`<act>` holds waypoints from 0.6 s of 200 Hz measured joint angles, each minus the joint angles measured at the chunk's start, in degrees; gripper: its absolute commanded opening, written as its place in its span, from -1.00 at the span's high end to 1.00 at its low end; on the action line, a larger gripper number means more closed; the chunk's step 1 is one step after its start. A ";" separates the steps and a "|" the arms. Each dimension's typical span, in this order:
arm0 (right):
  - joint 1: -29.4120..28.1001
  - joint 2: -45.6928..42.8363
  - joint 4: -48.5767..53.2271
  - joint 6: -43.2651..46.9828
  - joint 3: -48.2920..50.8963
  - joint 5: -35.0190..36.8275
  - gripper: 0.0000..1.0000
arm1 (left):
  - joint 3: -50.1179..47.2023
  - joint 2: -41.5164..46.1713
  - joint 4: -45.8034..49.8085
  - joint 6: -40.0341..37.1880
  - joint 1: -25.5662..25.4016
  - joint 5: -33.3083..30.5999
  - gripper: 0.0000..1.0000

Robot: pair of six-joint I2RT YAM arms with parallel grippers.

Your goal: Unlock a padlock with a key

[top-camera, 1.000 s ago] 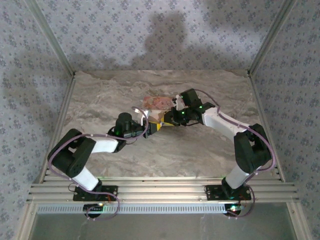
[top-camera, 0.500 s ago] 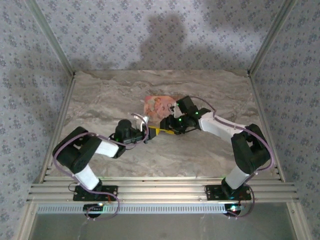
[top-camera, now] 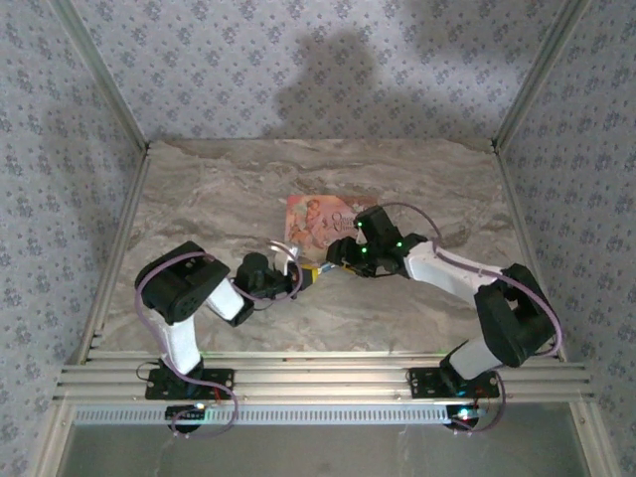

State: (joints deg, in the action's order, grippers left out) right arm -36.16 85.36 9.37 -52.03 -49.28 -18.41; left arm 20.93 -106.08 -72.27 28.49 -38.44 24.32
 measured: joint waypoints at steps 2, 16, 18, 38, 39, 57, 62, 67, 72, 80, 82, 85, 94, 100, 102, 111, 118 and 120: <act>-0.17 -0.09 -0.37 -0.22 0.26 0.37 -0.07 | 0.00 0.00 0.00 -0.02 -0.09 0.02 1.00; -1.40 -0.20 -2.38 -1.99 1.84 2.21 -0.06 | -0.07 0.00 0.02 -0.02 -0.59 -0.48 1.00; -1.51 -0.20 -2.43 -2.21 1.99 2.40 -0.06 | -0.09 0.00 0.02 -0.02 -0.63 -0.59 1.00; -3.41 0.17 -3.91 -4.33 3.37 4.81 -0.08 | -0.46 0.13 0.11 -0.07 -1.22 -1.31 1.00; -3.56 0.22 -4.02 -4.46 3.39 5.01 -0.08 | -0.52 0.20 0.11 -0.09 -1.27 -1.33 1.00; -5.44 0.76 -5.44 -6.12 3.52 7.32 -0.08 | -0.96 0.90 0.28 -0.44 -1.81 -2.01 1.00; -5.88 0.94 -6.05 -6.64 3.54 7.98 -0.08 | -1.03 1.11 0.37 -0.46 -1.99 -2.21 1.00; -6.27 1.11 -6.75 -7.06 3.58 8.61 -0.08 | -1.09 1.31 0.46 -0.55 -2.14 -2.54 1.00; -6.69 1.29 -7.43 -7.48 3.61 9.14 -0.08 | -1.18 1.44 0.50 -0.61 -2.25 -2.73 1.00; -7.23 1.79 -8.48 -8.17 3.61 10.10 -0.08 | -1.29 1.68 0.61 -0.63 -2.47 -2.99 1.00; -7.39 1.92 -8.79 -8.35 3.61 10.29 -0.08 | -1.29 1.75 0.70 -0.63 -2.49 -3.06 1.00; -7.56 2.12 -9.14 -8.57 3.61 10.62 -0.08 | -1.29 1.81 0.81 -0.63 -2.56 -3.13 1.00; -8.15 2.89 -10.08 -9.18 3.61 11.82 -0.08 | -1.29 2.14 1.29 -0.63 -2.64 -3.30 1.00; -8.50 3.34 -10.54 -9.64 3.65 12.70 -0.08 | -1.33 2.45 1.64 -0.63 -2.73 -3.48 1.00; -8.66 3.52 -10.78 -9.81 3.72 13.05 -0.07 | -1.33 2.56 1.77 -0.63 -2.73 -3.61 1.00; -9.20 4.09 -11.61 -10.51 4.09 14.25 -0.06 | -1.40 3.10 2.12 -0.61 -2.86 -3.91 1.00; -9.60 4.35 -12.33 -11.06 4.61 15.06 -0.05 | -1.53 3.58 2.32 -0.59 -2.95 -4.20 1.00; -9.70 4.44 -12.59 -11.23 4.85 15.32 -0.05 | -1.57 3.74 2.36 -0.57 -2.97 -4.22 1.00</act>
State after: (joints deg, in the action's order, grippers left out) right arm -45.87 89.80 -3.22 -63.26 -44.42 -3.09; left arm 19.35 -102.35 -69.91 27.92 -41.41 20.10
